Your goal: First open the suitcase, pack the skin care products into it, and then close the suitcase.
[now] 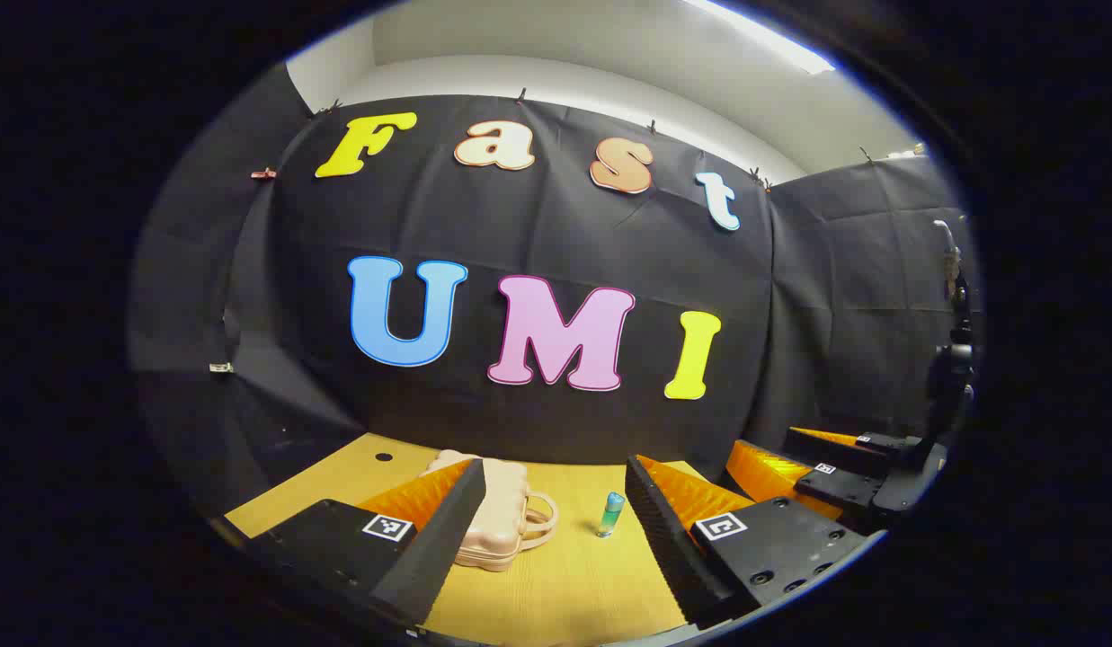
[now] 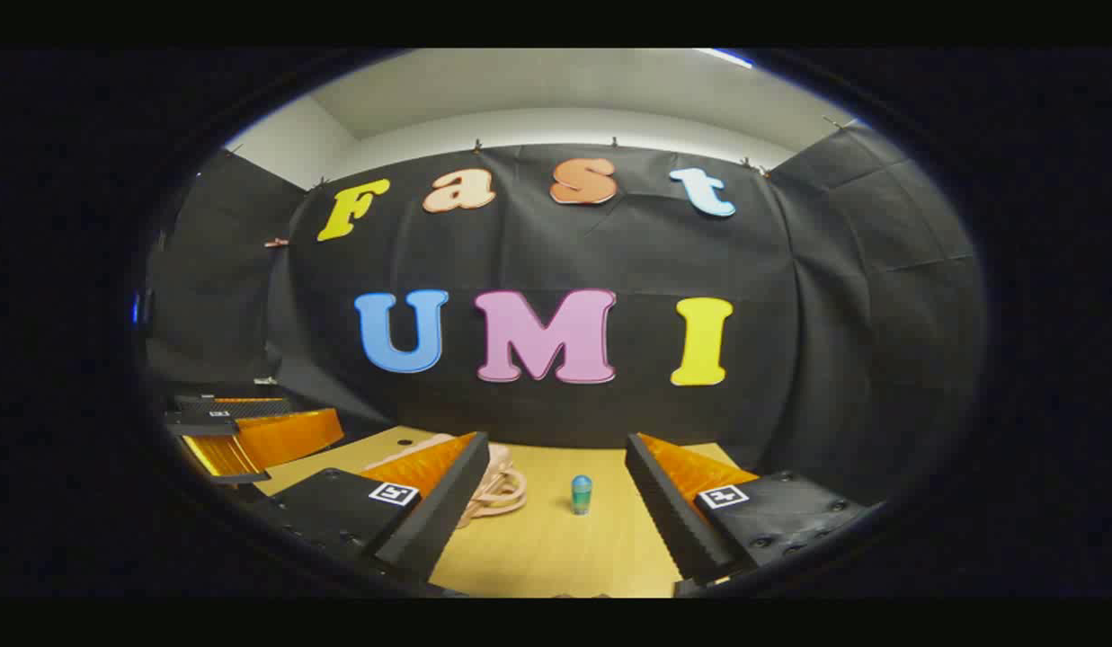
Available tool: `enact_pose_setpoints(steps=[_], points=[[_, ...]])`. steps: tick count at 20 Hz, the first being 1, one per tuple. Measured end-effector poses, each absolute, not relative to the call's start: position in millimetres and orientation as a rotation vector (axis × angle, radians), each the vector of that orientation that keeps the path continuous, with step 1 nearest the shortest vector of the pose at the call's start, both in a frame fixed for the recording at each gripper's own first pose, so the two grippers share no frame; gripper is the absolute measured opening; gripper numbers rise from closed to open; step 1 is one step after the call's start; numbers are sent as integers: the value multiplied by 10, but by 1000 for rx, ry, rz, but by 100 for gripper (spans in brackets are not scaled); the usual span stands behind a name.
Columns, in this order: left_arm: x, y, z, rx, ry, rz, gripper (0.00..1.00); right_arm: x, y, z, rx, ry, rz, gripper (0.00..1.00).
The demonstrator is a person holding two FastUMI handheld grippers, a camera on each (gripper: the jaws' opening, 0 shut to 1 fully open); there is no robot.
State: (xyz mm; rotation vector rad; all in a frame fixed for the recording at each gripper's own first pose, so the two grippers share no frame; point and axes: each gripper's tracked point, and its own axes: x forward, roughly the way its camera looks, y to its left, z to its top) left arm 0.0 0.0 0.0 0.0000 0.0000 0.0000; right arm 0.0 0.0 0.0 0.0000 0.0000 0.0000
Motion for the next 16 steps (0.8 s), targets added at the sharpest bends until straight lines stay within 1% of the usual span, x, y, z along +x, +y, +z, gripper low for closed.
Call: enact_pose_setpoints(steps=[1, 2, 7, 8, 11, 15, 16], points=[[66, -16, -86, -12, 20, -1, 98, 16, -65, -5, -12, -4, -13, 94], [114, -49, -113, -23, 28, -6, 98, 58, -119, 0, -19, -8, -22, 96], [337, -49, -256, 13, 70, -16, 99, 240, -240, -190, -6, 33, -53, 96], [376, -18, -275, 21, 79, -12, 98, 279, -260, -202, -10, 35, -58, 95], [485, 52, -299, 7, 90, -3, 98, 359, -303, -260, -9, 43, -68, 98], [628, 125, -362, -2, 114, 6, 99, 470, -322, -312, -9, 51, -76, 98], [668, 149, -364, 0, 117, 9, 99, 506, -329, -322, -8, 52, -78, 96]])
